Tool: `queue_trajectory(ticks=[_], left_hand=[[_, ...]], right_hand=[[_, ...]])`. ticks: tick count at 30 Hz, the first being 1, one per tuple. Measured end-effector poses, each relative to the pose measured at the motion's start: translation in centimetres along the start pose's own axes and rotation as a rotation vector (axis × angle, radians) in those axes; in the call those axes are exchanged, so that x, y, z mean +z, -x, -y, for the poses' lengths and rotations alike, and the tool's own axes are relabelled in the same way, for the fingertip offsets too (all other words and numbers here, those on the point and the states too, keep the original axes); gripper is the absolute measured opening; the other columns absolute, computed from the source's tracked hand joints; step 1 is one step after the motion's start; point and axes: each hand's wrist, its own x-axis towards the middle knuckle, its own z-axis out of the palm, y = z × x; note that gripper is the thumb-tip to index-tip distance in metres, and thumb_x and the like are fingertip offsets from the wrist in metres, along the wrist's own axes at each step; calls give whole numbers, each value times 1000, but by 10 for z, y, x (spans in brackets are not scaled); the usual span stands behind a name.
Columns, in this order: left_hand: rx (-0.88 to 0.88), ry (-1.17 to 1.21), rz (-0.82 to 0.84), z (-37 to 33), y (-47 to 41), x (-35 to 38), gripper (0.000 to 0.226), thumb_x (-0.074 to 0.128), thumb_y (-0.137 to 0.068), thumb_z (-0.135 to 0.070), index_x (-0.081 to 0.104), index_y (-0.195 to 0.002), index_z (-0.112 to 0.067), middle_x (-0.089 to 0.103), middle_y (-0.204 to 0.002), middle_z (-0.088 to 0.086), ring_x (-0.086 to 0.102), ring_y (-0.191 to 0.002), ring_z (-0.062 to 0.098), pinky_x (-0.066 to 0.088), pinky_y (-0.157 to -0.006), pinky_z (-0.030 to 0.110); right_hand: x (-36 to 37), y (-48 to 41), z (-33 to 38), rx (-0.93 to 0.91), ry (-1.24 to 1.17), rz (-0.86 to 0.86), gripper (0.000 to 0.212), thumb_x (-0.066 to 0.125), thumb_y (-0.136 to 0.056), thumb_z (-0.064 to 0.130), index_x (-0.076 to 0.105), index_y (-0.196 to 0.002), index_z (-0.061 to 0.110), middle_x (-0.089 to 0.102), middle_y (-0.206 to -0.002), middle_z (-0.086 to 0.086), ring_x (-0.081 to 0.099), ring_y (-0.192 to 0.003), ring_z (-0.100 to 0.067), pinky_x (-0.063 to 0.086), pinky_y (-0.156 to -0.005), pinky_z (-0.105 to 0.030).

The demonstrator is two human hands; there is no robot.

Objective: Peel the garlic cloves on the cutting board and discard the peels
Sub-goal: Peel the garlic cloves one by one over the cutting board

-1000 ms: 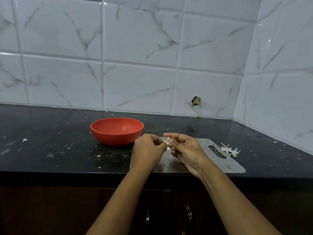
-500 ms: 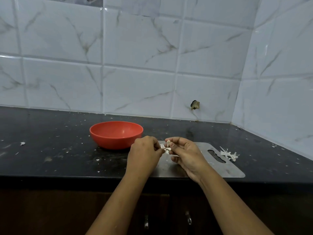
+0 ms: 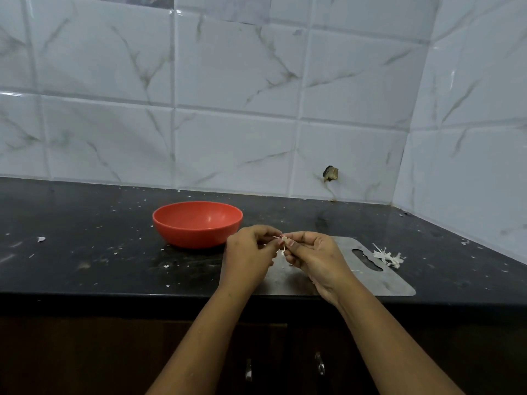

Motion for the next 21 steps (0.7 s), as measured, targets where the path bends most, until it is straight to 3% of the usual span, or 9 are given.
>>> queue_trajectory(ticks=[9, 14, 16, 21], left_hand=[[-13, 167, 3, -6, 3, -4, 14, 70, -83, -2, 73, -81, -16, 72, -73, 2, 66, -58, 10, 53, -55, 19], [35, 70, -43, -1, 1, -2, 19, 71, -84, -12, 71, -76, -30, 71, -78, -15, 64, -68, 7, 54, -58, 23], [32, 82, -37, 0, -1, -2, 18, 71, -84, -14, 71, -75, -30, 71, -77, -14, 65, -71, 5, 52, -59, 23], [42, 79, 58, -1, -1, 0, 14, 62, -91, -14, 73, -92, -21, 68, -73, -12, 61, -67, -6, 44, -58, 12]], right_hand=[[0, 4, 7, 42, -51, 32, 9, 60, -92, 3, 68, -92, -1, 69, -73, -10, 63, -64, -13, 55, -64, -22], [4, 7, 11, 76, 21, 132, 19, 51, -99, 13, 67, -101, 1, 70, -79, -9, 65, -68, -12, 54, -64, -20], [5, 8, 13, 91, 72, 180, 24, 45, -102, 17, 66, -98, 5, 68, -76, -6, 62, -65, -9, 52, -61, -19], [9, 7, 11, 62, 159, 164, 26, 45, -102, 25, 64, -93, 11, 62, -69, 2, 56, -60, -7, 44, -53, -19]])
